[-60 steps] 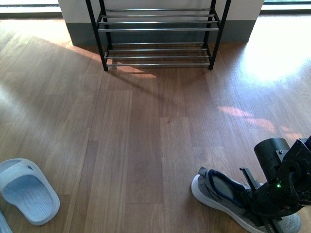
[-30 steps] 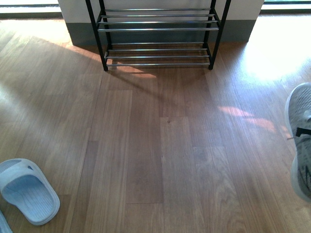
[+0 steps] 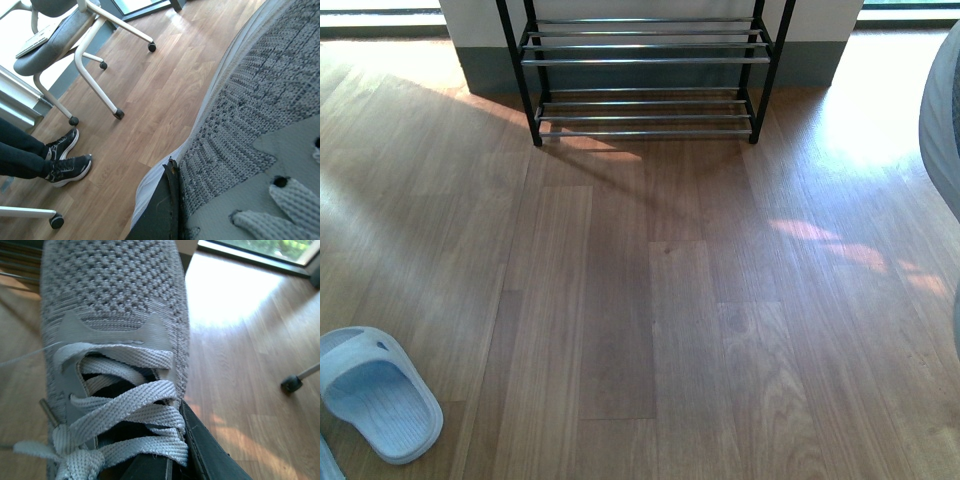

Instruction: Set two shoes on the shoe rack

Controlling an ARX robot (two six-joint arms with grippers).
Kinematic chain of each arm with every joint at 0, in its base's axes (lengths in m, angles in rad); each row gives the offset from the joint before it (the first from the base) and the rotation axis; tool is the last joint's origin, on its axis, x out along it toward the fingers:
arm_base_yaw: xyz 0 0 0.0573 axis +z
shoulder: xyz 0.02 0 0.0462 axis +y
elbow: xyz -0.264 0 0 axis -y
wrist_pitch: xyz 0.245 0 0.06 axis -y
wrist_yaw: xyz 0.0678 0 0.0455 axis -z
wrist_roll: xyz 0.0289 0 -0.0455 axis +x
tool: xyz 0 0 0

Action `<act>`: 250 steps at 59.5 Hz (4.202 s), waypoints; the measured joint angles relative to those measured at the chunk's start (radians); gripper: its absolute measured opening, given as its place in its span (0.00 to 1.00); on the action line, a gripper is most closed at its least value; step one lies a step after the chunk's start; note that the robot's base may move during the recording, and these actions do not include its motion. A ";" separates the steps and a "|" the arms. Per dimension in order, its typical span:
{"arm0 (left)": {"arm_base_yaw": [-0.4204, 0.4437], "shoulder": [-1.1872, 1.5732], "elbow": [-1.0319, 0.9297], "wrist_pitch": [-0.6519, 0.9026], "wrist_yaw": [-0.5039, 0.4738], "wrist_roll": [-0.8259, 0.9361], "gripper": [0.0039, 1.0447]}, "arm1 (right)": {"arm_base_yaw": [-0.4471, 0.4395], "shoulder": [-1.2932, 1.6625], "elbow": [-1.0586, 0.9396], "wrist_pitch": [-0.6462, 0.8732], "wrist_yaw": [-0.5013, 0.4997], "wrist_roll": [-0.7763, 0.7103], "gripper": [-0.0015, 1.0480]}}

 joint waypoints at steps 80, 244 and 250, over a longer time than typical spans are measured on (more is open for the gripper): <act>0.000 -0.001 0.000 0.000 0.000 0.000 0.01 | -0.019 -0.295 -0.029 -0.099 -0.053 0.008 0.01; 0.000 0.000 -0.002 0.000 0.000 0.001 0.01 | 0.370 0.719 0.782 -0.091 0.103 0.244 0.01; 0.000 0.000 -0.002 0.000 0.000 0.001 0.01 | 0.398 0.821 0.888 -0.142 0.146 0.275 0.01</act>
